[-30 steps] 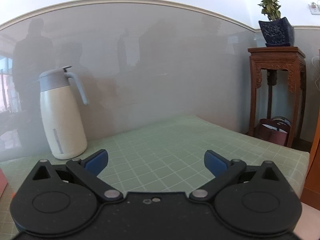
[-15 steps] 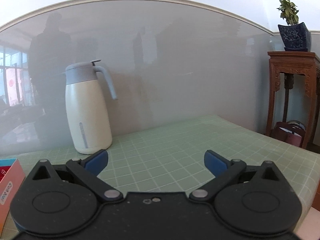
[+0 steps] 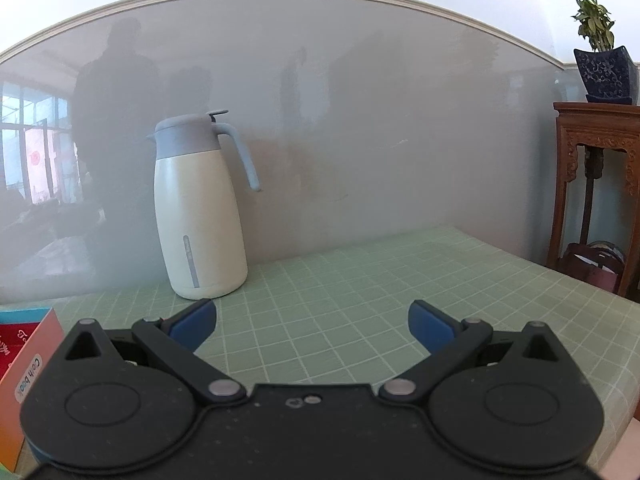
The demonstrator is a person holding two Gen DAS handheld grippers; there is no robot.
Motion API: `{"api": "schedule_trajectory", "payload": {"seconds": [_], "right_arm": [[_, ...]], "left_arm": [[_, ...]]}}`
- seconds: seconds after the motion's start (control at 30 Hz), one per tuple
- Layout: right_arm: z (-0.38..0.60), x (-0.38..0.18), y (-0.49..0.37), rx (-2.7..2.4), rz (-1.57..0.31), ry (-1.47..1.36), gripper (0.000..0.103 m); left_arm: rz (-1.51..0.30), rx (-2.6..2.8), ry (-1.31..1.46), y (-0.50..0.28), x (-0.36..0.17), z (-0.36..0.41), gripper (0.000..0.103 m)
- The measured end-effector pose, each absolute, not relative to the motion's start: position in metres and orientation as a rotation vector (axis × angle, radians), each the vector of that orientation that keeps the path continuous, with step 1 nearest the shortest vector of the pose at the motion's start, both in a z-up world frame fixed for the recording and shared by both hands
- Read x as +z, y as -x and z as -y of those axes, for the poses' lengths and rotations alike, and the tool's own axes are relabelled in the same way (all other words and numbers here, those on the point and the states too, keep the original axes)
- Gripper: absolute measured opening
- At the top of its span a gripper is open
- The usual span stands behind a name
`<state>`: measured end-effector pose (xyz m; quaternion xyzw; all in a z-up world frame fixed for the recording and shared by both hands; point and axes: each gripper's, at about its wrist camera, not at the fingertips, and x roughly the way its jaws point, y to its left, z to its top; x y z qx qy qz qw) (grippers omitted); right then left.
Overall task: Organize fruits
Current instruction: 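Carry the mandarin with the left gripper into the red box and release, then grasp the brown kiwi with the right gripper while the left tool withdraws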
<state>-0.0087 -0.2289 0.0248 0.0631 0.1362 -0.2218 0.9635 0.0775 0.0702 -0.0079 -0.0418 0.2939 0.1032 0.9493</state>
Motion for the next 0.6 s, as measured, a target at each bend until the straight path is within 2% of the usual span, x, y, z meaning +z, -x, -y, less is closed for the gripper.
{"api": "schedule_trajectory", "payload": {"seconds": [0.03,0.1,0.2,0.6], "right_arm": [[0.228,0.024,0.008,-0.446,-0.278,-0.129,0.103],[0.227,0.023,0.006,-0.440,-0.287,-0.127,0.103],[0.224,0.021,0.003,-0.426,-0.303,-0.120,0.103],[0.194,0.014,-0.017,-0.307,-0.371,-0.099,0.103]], "left_arm": [[-0.581,0.220,0.081,-0.074,-0.005,-0.071,0.067],[-0.529,0.257,0.063,-0.066,0.001,-0.073,0.083],[-0.466,0.272,0.042,-0.054,0.012,-0.077,0.096],[-0.469,0.383,0.043,-0.019,0.026,-0.127,0.101]]}}
